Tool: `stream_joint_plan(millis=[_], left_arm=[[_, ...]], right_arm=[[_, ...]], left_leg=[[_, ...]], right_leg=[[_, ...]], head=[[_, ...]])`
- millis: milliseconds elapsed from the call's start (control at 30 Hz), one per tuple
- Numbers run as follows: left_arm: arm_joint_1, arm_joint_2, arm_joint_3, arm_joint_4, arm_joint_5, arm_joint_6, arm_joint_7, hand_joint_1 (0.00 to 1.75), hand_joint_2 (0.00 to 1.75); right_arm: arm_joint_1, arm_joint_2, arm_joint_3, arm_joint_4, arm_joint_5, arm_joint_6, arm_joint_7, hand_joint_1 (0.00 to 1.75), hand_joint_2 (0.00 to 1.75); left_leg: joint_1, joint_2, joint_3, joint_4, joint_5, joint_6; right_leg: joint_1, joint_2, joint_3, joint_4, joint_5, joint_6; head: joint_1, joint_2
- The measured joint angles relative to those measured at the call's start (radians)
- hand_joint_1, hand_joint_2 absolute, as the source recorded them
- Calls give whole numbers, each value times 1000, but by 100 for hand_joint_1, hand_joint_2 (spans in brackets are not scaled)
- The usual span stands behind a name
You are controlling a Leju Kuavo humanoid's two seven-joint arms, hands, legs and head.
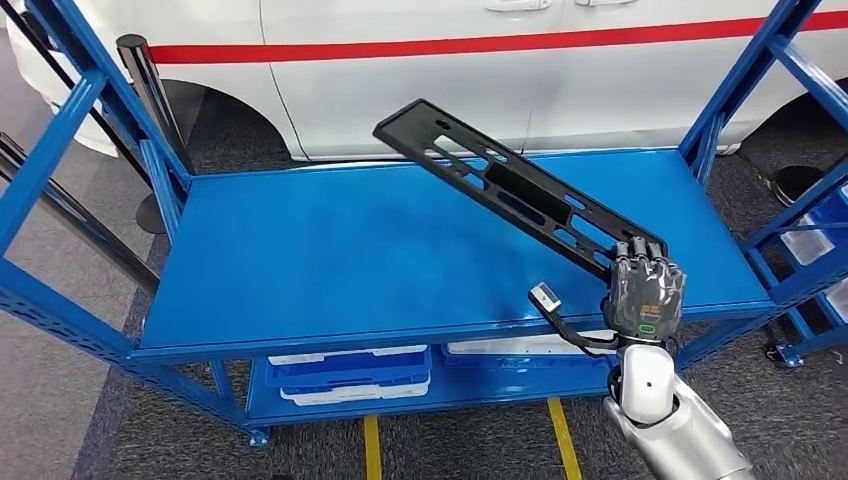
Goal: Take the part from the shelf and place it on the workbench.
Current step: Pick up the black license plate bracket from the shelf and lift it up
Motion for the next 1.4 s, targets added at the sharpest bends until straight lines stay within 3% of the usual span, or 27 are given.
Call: stream_joint_plan(millis=[67,100,167,233,267,300,333,433,500,567,600,633,733,767,800,833,900,967,1033,1100,1133,1200,1233,1267,1300,1333,1400], left_arm=[[-2,0,-3,0,-2,-7,0,0,175],[-4,-1,-4,0,-3,-10,0,0,175],[-7,-1,-6,0,-6,-12,0,0,175],[-7,-1,-6,0,-7,-12,0,0,175],[-7,-1,-6,0,-7,-12,1,0,175],[-7,-1,-7,0,-7,-13,1,0,175],[-8,-1,-7,0,-7,-13,1,0,175],[-8,-1,-8,0,-8,-16,2,0,175],[-8,-1,-9,0,-9,-18,3,0,175],[-7,-1,-9,0,-9,-18,3,0,175],[-7,-1,-9,0,-9,-19,3,0,175],[-6,0,-9,0,-9,-19,3,0,175],[-8,0,-9,0,-9,-20,2,0,175],[-8,0,-9,0,-9,-21,2,0,175],[-8,0,-9,0,-9,-21,3,0,175],[-8,0,-9,0,-9,-22,3,0,175],[-9,1,-9,0,-9,-23,3,0,175],[-9,1,-9,0,-9,-24,3,0,175],[-9,1,-9,0,-9,-26,3,0,175],[-8,0,-9,0,-9,-27,3,0,175],[-7,-1,-9,1,-9,-27,3,0,175],[-8,-2,-9,1,-9,-27,3,0,175],[-8,-2,-9,1,-9,-27,3,0,175],[-8,-2,-9,1,-9,-27,3,0,175],[-8,-2,-9,1,-9,-27,3,0,175],[-8,-2,-9,1,-8,-28,3,0,175],[-9,-2,-9,1,-8,-29,2,0,175]], right_arm=[[-1,-27,32,-38,0,-3,0,171,175],[0,-40,45,-52,0,-3,1,171,175],[-1,-61,64,-72,0,-3,1,171,175],[-1,-74,78,-86,0,-4,1,171,175],[-1,-79,84,-91,0,-4,1,171,175],[0,-82,90,-94,0,-4,1,171,175],[0,-85,96,-97,0,-4,1,171,175],[0,-91,107,-111,0,-4,1,171,175],[2,-93,110,-122,0,-5,2,171,175],[4,-94,112,-132,0,-6,2,171,175],[5,-94,114,-136,0,-6,2,171,175],[6,-94,116,-140,0,-6,2,171,175],[10,-94,123,-151,0,-6,2,171,175],[13,-94,126,-155,0,-6,2,171,175],[17,-94,128,-158,0,-6,2,171,175],[21,-94,130,-162,0,-6,2,171,175],[30,-93,132,-169,0,-6,2,171,175],[39,-89,132,-179,0,-6,-1,171,175],[48,-80,131,-188,0,-6,-8,171,175],[64,-69,126,-198,0,-6,-22,171,175],[72,-65,123,-204,0,-6,-29,171,175],[84,-56,117,-211,0,-7,-38,171,175],[88,-54,115,-213,0,-7,-40,171,175],[94,-51,112,-214,0,-7,-43,171,175],[99,-48,109,-215,0,-7,-49,171,175],[104,-44,107,-217,0,-7,-58,171,175],[117,-31,95,-226,0,-7,-90,171,175]], left_leg=[[0,1,-4,-6,12,14],[0,2,-7,-12,20,23],[-1,3,-17,-21,36,39],[-5,3,-33,-19,48,45],[-7,4,-42,-17,54,45],[-9,4,-52,-15,59,45],[-9,4,-61,-12,65,43],[-11,3,-84,-3,81,32],[-12,2,-91,0,94,20],[-10,1,-95,-2,107,8],[-9,0,-101,3,99,2],[-8,0,-110,21,75,-4],[-5,1,-150,178,-71,-15],[-5,1,-155,233,-98,-16],[-5,1,-148,262,-100,-16],[-5,1,-127,262,-84,-15],[-6,1,-39,169,-38,-8],[-10,0,60,29,-37,1],[-15,0,96,-40,-51,8],[-12,3,88,-53,-32,18],[-10,5,82,-58,-20,27],[-9,10,60,-62,5,40],[-10,11,45,-60,16,43],[-11,11,28,-58,28,43],[-11,11,11,-55,38,42],[-11,12,-7,-50,48,39],[-11,12,-43,-34,65,32]], right_leg=[[-3,1,-4,0,3,13],[-4,1,-8,10,-10,18],[-7,0,-35,83,-77,24],[-8,0,-73,208,-156,29],[-9,0,-82,254,-175,31],[-10,0,-74,266,-173,32],[-11,-1,-47,239,-155,32],[-10,0,83,51,-104,27],[-3,2,111,-5,-101,18],[-1,1,100,-9,-88,6],[-2,-1,94,-11,-79,-2],[-4,-3,85,-14,-68,-11],[-3,-8,47,-15,-35,-26],[-2,-9,32,-14,-24,-27],[-1,-9,17,-13,-14,-27],[0,-10,3,-11,-4,-27],[0,-11,-23,-8,15,-23],[2,-12,-40,-4,32,-15],[1,-14,-46,-8,51,-5],[1,-12,-51,-10,57,6],[1,-10,-57,2,38,10],[-3,-6,-82,84,-52,16],[-4,-6,-96,147,-102,19],[-6,-6,-106,209,-134,22],[-8,-6,-107,255,-140,26],[-11,-6,-95,271,-122,29],[-19,-6,-21,207,-70,32]], head=[[0,0],[0,0],[1,0],[1,0],[1,0],[1,0],[1,0],[0,0],[0,0],[1,0],[1,0],[0,0],[-2,0],[-2,0],[-2,0],[-2,0],[-2,0],[-2,0],[-1,0],[-1,0],[0,0],[0,0],[0,0],[0,0],[0,0],[0,0],[0,0]])
